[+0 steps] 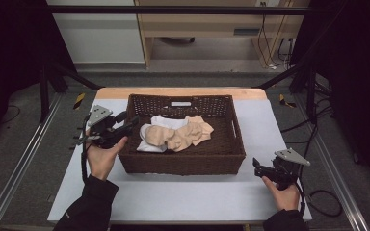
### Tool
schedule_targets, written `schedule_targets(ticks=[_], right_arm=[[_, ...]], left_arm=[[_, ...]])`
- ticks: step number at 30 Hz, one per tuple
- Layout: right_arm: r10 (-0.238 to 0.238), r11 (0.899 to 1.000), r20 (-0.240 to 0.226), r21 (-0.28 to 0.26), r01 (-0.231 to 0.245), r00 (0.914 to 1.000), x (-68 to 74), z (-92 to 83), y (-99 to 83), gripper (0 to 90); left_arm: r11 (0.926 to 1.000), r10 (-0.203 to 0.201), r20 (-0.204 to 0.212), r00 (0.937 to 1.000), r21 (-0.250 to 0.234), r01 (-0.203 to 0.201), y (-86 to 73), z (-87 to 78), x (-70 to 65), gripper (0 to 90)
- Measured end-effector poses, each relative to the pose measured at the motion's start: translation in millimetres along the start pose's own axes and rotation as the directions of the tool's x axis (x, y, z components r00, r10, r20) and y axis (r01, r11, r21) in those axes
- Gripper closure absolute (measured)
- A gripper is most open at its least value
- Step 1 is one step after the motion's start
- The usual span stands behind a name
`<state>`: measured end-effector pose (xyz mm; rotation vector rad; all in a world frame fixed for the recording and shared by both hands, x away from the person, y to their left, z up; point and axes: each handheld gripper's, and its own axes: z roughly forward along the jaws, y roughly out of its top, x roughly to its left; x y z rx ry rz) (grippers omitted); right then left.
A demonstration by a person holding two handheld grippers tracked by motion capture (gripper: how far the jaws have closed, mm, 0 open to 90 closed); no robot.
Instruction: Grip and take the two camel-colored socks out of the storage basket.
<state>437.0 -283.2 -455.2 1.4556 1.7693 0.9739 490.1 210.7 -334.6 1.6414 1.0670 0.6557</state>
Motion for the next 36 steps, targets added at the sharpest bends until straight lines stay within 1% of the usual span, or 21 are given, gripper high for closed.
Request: schedule_targets(ticks=[1,2,3,7,11,15,18,22,25,26,28,30,33,36], right_arm=[[0.000,1.000,0.001,-0.001,0.000,1.0000,0.1,0.0,0.1,4.0],[-0.002,1.000,0.001,-0.001,0.002,1.0000,0.1,0.1,0.1,4.0],[-0.002,1.000,0.001,-0.001,0.002,1.0000,0.1,0.1,0.1,4.0],[-0.001,1.000,0.004,-0.001,0.001,1.0000,-0.6,-0.4,0.6,4.0],[-0.003,1.000,0.005,-0.002,0.003,1.0000,-0.6,-0.9,0.9,4.0],[-0.004,1.000,0.005,-0.001,0.004,1.0000,-0.2,-0.9,1.2,3.9],[-0.004,1.000,0.005,-0.002,0.004,1.0000,-0.2,-0.8,1.3,3.9],[-0.008,1.000,0.006,0.001,0.008,1.0000,-0.1,-0.5,1.2,3.9],[-0.010,1.000,0.007,0.003,0.010,0.9999,0.2,0.1,1.2,4.0],[-0.010,1.000,0.007,0.003,0.010,0.9999,0.2,0.1,1.2,4.0],[-0.010,1.000,0.008,0.007,0.010,0.9999,0.4,0.3,1.2,3.9],[-0.013,1.000,0.008,0.005,0.013,0.9999,0.4,0.4,1.2,4.0],[-0.013,1.000,0.007,0.008,0.013,0.9999,0.5,0.6,1.1,4.0],[-0.016,1.000,0.008,0.009,0.016,0.9998,0.7,1.0,1.0,4.0]], left_arm=[[1.0000,0.004,0.001,1.0000,0.001,-0.004,1.6,3.4,-2.1,49.7],[0.9999,0.014,0.004,0.9999,0.000,-0.014,4.1,10.5,-5.8,49.6],[0.9999,0.014,0.004,0.9999,0.000,-0.014,4.1,10.5,-5.8,49.7],[0.9994,0.031,0.004,0.9995,0.013,-0.031,7.7,26.8,-12.4,49.6],[0.9989,0.044,0.010,0.9990,0.018,-0.044,7.8,39.5,-16.5,49.7],[0.9972,0.056,0.004,0.9984,0.049,-0.057,3.5,53.2,-18.3,49.2],[0.9953,0.066,-0.005,0.9978,0.072,-0.065,0.0,63.4,-16.3,48.2],[0.9889,0.091,-0.026,0.9955,0.121,-0.087,-5.8,75.3,-10.8,47.1],[0.9824,0.114,-0.026,0.9931,0.152,-0.109,-10.3,82.2,-7.6,45.4],[0.9809,0.118,-0.027,0.9926,0.158,-0.113,-11.9,84.1,-7.1,45.4],[0.9808,0.122,-0.026,0.9922,0.156,-0.116,-16.0,88.2,-6.0,45.2],[0.9780,0.125,-0.022,0.9919,0.171,-0.119,-20.2,92.1,-5.7,45.1],[0.9672,0.138,-0.023,0.9902,0.218,-0.130,-26.5,99.3,-5.4,44.3],[0.9574,0.134,-0.020,0.9908,0.261,-0.124,-33.1,105.4,-4.6,43.9]])
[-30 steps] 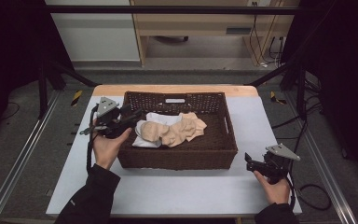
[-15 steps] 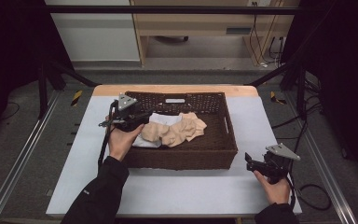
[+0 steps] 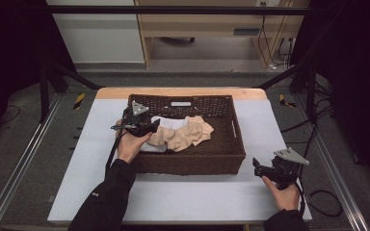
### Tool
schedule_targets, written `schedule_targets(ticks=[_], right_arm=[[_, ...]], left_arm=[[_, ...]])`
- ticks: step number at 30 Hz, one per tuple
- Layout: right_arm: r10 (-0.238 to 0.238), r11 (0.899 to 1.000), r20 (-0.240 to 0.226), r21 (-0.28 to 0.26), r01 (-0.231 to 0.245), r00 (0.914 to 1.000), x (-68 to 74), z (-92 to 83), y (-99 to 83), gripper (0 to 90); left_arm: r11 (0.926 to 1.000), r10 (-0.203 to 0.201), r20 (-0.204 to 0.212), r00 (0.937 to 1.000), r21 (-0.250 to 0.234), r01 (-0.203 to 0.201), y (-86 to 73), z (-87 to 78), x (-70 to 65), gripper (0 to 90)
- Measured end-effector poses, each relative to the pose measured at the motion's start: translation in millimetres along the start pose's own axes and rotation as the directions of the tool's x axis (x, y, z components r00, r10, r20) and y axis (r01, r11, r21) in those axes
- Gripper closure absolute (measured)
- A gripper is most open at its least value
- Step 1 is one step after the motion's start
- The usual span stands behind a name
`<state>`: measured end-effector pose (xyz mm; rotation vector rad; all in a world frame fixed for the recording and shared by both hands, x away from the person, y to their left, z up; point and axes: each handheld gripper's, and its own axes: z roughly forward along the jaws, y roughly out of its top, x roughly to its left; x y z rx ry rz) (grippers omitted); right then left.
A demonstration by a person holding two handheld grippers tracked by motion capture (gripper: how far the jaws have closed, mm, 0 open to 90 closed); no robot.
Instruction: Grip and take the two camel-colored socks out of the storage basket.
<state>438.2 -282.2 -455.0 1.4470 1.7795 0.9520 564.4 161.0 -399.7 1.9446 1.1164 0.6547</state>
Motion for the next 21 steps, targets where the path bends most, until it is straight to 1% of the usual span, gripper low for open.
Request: schedule_targets(ticks=[2,4,7,9,12,14,16,21], right_arm=[[0.000,1.000,-0.001,0.001,0.000,1.0000,0.1,0.1,0.0,4.1],[0.000,1.000,0.000,0.002,0.000,1.0000,0.4,0.3,-0.1,4.1],[0.001,1.000,0.000,0.002,-0.001,1.0000,0.5,0.5,0.0,4.2],[-0.001,1.000,0.001,0.000,0.001,1.0000,0.2,0.2,0.1,4.2],[0.000,1.000,0.004,-0.002,0.000,1.0000,-0.3,-0.1,0.1,4.1],[-0.001,1.000,0.003,-0.002,0.001,1.0000,-0.2,0.0,0.2,4.1],[0.001,1.000,0.003,-0.001,-0.001,1.0000,-0.1,-0.3,0.2,4.1],[-0.002,1.000,0.001,0.002,0.002,1.0000,0.1,0.0,0.1,4.2]], left_arm=[[0.9997,-0.003,-0.001,1.0000,0.023,0.003,-2.9,3.9,-0.3,44.0],[0.9989,0.002,-0.011,0.9999,0.047,-0.001,-4.4,6.4,-0.2,43.5],[0.9983,-0.009,-0.010,0.9999,0.058,0.010,-5.7,8.5,0.6,43.2],[0.9963,-0.013,-0.017,0.9998,0.085,0.015,-7.9,11.7,1.6,41.6],[0.9922,0.005,-0.041,0.9991,0.125,0.000,-10.7,15.5,1.6,41.5],[0.9902,0.013,-0.041,0.9991,0.140,-0.007,-11.8,17.2,0.8,41.3],[0.9877,0.023,-0.053,0.9983,0.156,-0.015,-12.5,18.6,0.0,41.1],[0.9761,0.064,-0.070,0.9955,0.212,-0.047,-15.2,23.6,-3.2,40.2]])
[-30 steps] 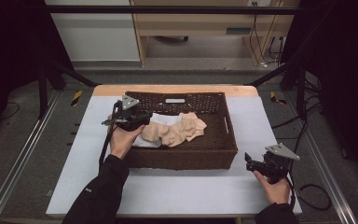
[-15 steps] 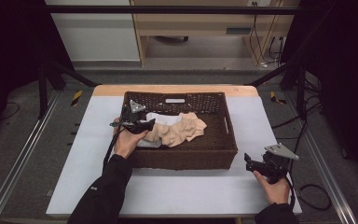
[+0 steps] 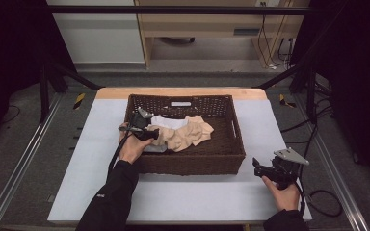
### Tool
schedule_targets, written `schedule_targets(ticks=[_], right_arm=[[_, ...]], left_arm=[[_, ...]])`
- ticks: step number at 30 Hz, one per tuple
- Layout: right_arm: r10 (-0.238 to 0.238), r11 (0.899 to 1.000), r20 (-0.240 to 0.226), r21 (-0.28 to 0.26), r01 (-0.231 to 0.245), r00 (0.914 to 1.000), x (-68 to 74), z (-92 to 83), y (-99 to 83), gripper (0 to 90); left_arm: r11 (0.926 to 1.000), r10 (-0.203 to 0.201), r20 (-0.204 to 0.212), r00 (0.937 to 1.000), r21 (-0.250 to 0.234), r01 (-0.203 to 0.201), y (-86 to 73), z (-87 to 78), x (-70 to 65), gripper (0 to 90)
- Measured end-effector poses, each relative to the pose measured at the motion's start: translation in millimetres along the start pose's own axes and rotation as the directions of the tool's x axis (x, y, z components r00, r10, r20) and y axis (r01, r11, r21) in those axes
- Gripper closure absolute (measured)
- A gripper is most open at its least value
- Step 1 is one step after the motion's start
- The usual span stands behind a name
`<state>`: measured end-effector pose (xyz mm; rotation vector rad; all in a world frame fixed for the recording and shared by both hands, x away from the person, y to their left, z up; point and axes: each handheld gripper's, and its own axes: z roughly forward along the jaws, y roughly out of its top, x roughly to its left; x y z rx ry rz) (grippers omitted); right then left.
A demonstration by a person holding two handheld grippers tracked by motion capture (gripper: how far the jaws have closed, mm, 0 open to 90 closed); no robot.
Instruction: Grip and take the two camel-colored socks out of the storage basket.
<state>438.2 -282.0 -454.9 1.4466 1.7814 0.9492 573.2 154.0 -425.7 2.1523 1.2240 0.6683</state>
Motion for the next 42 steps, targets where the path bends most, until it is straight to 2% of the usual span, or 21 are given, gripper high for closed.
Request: schedule_targets(ticks=[4,10,13,16,17,19,23,24,29,33,35,38,40,42], right_arm=[[-0.003,1.000,0.002,0.000,0.003,1.0000,0.5,0.1,-0.2,4.2],[-0.005,1.000,-0.002,0.004,0.005,1.0000,1.2,0.5,-0.5,4.3],[-0.005,1.000,-0.005,0.005,0.005,1.0000,1.4,0.3,-0.6,4.4],[-0.006,1.000,-0.003,0.004,0.006,1.0000,1.1,0.4,-0.5,4.4],[-0.006,1.000,-0.003,0.005,0.006,1.0000,1.1,0.5,-0.6,4.4],[-0.005,1.000,-0.005,0.006,0.005,1.0000,1.3,0.4,-0.6,4.5],[-0.004,1.000,-0.005,0.006,0.004,1.0000,1.1,0.1,-0.5,4.7],[-0.004,1.000,-0.005,0.006,0.004,1.0000,1.1,0.1,-0.5,4.7],[-0.006,1.000,-0.005,0.007,0.006,1.0000,1.2,-0.1,-0.6,4.7],[-0.007,1.000,-0.004,0.009,0.007,1.0000,1.6,-0.2,-0.9,4.7],[-0.007,1.000,-0.002,0.009,0.007,1.0000,1.4,-0.2,-1.0,4.7],[-0.005,1.000,0.000,0.010,0.005,1.0000,1.1,-0.2,-1.1,4.7],[-0.007,1.000,0.001,0.011,0.007,1.0000,1.3,-0.1,-1.2,4.6],[-0.008,1.000,-0.001,0.011,0.008,1.0000,1.6,0.0,-1.1,4.6]], left_arm=[[0.9991,0.010,-0.004,0.9999,0.041,-0.010,-1.2,3.7,-0.9,39.8],[0.9929,0.019,0.039,0.9991,0.116,-0.023,-2.8,11.3,-1.7,38.7],[0.9896,0.009,0.057,0.9984,0.143,-0.017,-3.4,13.3,-0.9,41.7],[0.9882,0.006,0.072,0.9974,0.152,-0.017,-3.6,13.5,-1.3,50.6],[0.9879,0.003,0.078,0.9970,0.155,-0.015,-3.3,13.0,-1.4,60.7],[0.9873,-0.005,0.082,0.9966,0.159,-0.008,-2.9,11.8,-0.9,69.3],[0.9881,-0.010,0.097,0.9952,0.154,-0.005,-2.6,10.0,-0.7,79.6],[0.9888,-0.011,0.097,0.9953,0.149,-0.003,-2.6,9.2,-0.6,79.6],[0.9970,-0.017,0.088,0.9960,0.077,0.010,-1.7,1.4,0.0,83.9],[0.9995,-0.001,0.074,0.9972,-0.032,0.003,-0.7,-9.1,-1.3,84.1],[0.9968,-0.009,0.071,0.9975,-0.079,0.015,-0.5,-13.9,-1.7,84.0],[0.9890,-0.013,0.080,0.9967,-0.146,0.025,-0.9,-19.7,-2.1,84.0],[0.9811,-0.022,0.102,0.9945,-0.189,0.041,-1.8,-23.7,-1.9,84.0],[0.9695,-0.027,0.123,0.9921,-0.239,0.056,-2.7,-27.7,-1.3,84.1]])
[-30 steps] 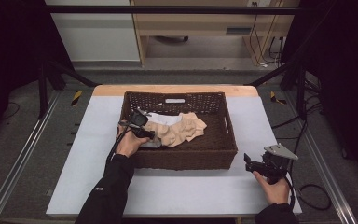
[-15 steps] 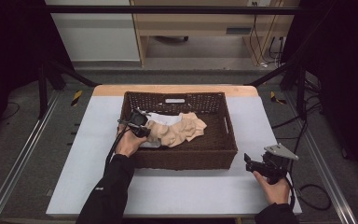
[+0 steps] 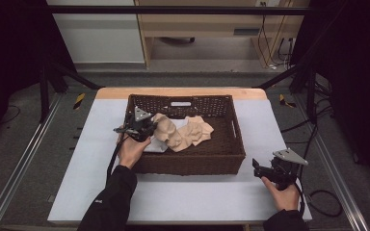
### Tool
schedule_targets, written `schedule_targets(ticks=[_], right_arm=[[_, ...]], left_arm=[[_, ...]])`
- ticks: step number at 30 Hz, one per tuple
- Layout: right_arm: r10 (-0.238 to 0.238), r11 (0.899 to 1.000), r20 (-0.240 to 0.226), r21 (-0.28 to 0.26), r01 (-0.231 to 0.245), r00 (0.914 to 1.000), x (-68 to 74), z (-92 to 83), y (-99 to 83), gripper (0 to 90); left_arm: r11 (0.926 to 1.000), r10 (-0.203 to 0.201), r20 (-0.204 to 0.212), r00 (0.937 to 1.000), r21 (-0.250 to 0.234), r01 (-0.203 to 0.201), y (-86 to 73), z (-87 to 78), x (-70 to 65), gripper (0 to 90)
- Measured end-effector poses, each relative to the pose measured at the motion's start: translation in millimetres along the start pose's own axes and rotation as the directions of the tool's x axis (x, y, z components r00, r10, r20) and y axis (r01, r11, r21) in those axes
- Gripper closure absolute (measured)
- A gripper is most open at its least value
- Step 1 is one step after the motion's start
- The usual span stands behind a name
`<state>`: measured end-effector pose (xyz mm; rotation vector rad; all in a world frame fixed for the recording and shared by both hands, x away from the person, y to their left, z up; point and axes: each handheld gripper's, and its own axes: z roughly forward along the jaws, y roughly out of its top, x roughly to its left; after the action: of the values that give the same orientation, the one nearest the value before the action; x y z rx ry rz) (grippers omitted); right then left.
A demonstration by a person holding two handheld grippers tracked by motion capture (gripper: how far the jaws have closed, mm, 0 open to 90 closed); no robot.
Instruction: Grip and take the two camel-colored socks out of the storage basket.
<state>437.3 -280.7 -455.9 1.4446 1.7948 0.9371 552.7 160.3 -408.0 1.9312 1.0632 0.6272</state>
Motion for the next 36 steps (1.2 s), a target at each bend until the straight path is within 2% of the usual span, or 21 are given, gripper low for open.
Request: schedule_targets(ticks=[3,6,12,15,17,18,19,20,22,24,27,32,36], right_arm=[[0.002,1.000,0.001,-0.002,-0.002,1.0000,-0.2,-0.1,0.0,4.6],[0.005,1.000,0.003,-0.001,-0.005,1.0000,-0.6,-0.1,0.1,4.6],[0.002,1.000,0.005,-0.001,-0.002,1.0000,-0.8,0.3,0.2,4.5],[0.007,1.000,0.006,-0.003,-0.007,1.0000,-1.0,-0.5,0.2,4.5],[0.008,1.000,0.006,-0.004,-0.008,0.9999,-1.4,-0.7,0.3,4.4],[0.008,1.000,0.007,-0.004,-0.008,0.9999,-1.4,-0.7,0.3,4.5],[0.007,1.000,0.007,-0.005,-0.007,0.9999,-1.4,-0.8,0.3,4.4],[0.007,1.000,0.007,-0.005,-0.007,1.0000,-1.4,-0.8,0.4,4.5],[0.008,1.000,0.007,-0.005,-0.008,0.9999,-1.5,-0.9,0.4,4.4],[0.010,1.000,0.007,-0.006,-0.010,0.9999,-1.7,-0.9,0.4,4.5],[0.011,1.000,0.008,-0.006,-0.011,0.9999,-1.7,-1.2,0.4,4.4],[0.010,1.000,0.009,-0.006,-0.010,0.9999,-1.8,-1.1,0.5,4.5],[0.011,1.000,0.011,-0.008,-0.011,0.9999,-2.1,-1.5,0.5,4.5]], left_arm=[[0.9965,-0.041,0.047,0.9980,-0.070,0.045,0.7,-5.2,3.4,84.2],[0.9872,-0.076,0.082,0.9937,-0.134,0.086,2.1,-9.5,6.4,84.3],[0.9660,-0.062,0.102,0.9928,-0.244,0.086,6.8,-18.9,1.8,84.4],[0.9503,-0.070,0.118,0.9905,-0.294,0.103,10.3,-25.3,-0.4,84.5],[0.9458,-0.065,0.126,0.9899,-0.308,0.101,13.2,-29.2,-3.0,84.5],[0.9418,-0.054,0.129,0.9902,-0.323,0.094,14.6,-31.3,-4.8,84.5],[0.9344,-0.024,0.128,0.9915,-0.350,0.068,16.8,-34.7,-8.5,84.5],[0.9344,-0.024,0.128,0.9915,-0.350,0.068,16.8,-34.7,-8.5,84.5],[0.9266,-0.002,0.120,0.9928,-0.373,0.047,17.9,-37.5,-11.0,84.5],[0.9213,0.000,0.117,0.9932,-0.386,0.045,19.3,-39.8,-11.2,84.5],[0.9195,-0.025,0.126,0.9917,-0.386,0.073,22.8,-44.3,-10.1,84.5],[0.9072,-0.026,0.127,0.9916,-0.414,0.076,30.1,-57.1,-11.6,84.7],[0.9055,-0.017,0.139,0.9902,-0.418,0.074,34.3,-68.8,-16.4,84.7]])
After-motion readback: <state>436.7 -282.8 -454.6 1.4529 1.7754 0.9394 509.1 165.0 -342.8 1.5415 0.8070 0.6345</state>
